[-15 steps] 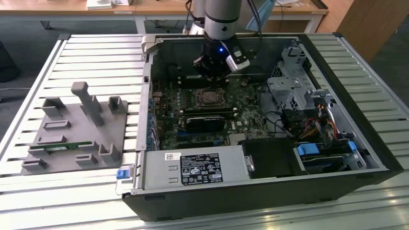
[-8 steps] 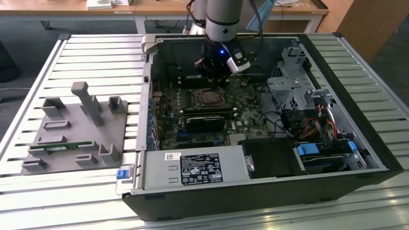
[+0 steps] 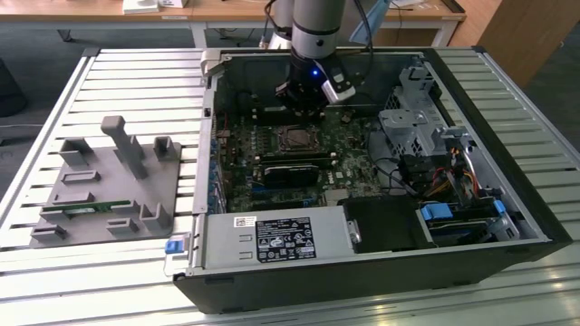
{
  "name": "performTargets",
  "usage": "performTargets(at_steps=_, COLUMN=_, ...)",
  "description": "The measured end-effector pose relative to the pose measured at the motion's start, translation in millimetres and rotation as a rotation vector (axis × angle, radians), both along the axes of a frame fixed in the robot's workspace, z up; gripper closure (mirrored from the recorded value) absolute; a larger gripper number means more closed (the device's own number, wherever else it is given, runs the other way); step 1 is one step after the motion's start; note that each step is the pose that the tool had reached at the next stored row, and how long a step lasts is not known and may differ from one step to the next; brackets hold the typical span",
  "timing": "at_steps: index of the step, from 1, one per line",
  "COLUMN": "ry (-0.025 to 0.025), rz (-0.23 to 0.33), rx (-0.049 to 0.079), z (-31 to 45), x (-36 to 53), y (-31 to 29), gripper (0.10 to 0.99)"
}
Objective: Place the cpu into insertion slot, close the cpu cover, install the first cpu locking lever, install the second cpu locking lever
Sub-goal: 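Install the first cpu locking lever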
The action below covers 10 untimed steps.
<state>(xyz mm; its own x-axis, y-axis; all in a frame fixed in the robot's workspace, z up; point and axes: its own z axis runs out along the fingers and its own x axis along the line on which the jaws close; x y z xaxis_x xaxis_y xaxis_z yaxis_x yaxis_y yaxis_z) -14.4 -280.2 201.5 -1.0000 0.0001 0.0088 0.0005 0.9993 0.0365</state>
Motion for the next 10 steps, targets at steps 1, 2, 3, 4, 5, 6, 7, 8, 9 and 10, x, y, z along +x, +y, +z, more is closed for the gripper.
performTargets(at_steps=1, ry=0.0000, rz=0.000, rx=0.000, z=0.4, x=0.0, y=0.0, gripper=0.980)
performTargets(at_steps=2, ry=0.0000, rz=0.000, rx=0.000, z=0.8, x=0.0, y=0.0, gripper=0.980)
performTargets(at_steps=3, ry=-0.0002, rz=0.000, rx=0.000, z=0.8, x=0.0, y=0.1, gripper=0.980)
performTargets(at_steps=4, ry=-0.0002, rz=0.000, rx=0.000, z=0.8, x=0.0, y=0.1, gripper=0.980)
performTargets(at_steps=5, ry=-0.0002, rz=0.000, rx=-0.001, z=0.8, x=0.1, y=0.1, gripper=0.980)
performTargets(at_steps=6, ry=-0.0001, rz=0.000, rx=-0.004, z=0.7, x=0.1, y=0.0, gripper=0.980)
performTargets(at_steps=7, ry=0.0000, rz=0.000, rx=-0.007, z=0.4, x=0.0, y=0.0, gripper=0.980)
performTargets(at_steps=8, ry=0.0000, rz=0.000, rx=-0.009, z=0.1, x=0.1, y=0.0, gripper=0.980)
performTargets(at_steps=9, ry=0.0000, rz=0.000, rx=-0.012, z=-0.2, x=0.0, y=0.0, gripper=0.980)
performTargets(at_steps=10, ry=0.0000, rz=0.000, rx=-0.015, z=-0.5, x=0.0, y=0.0, gripper=0.980)
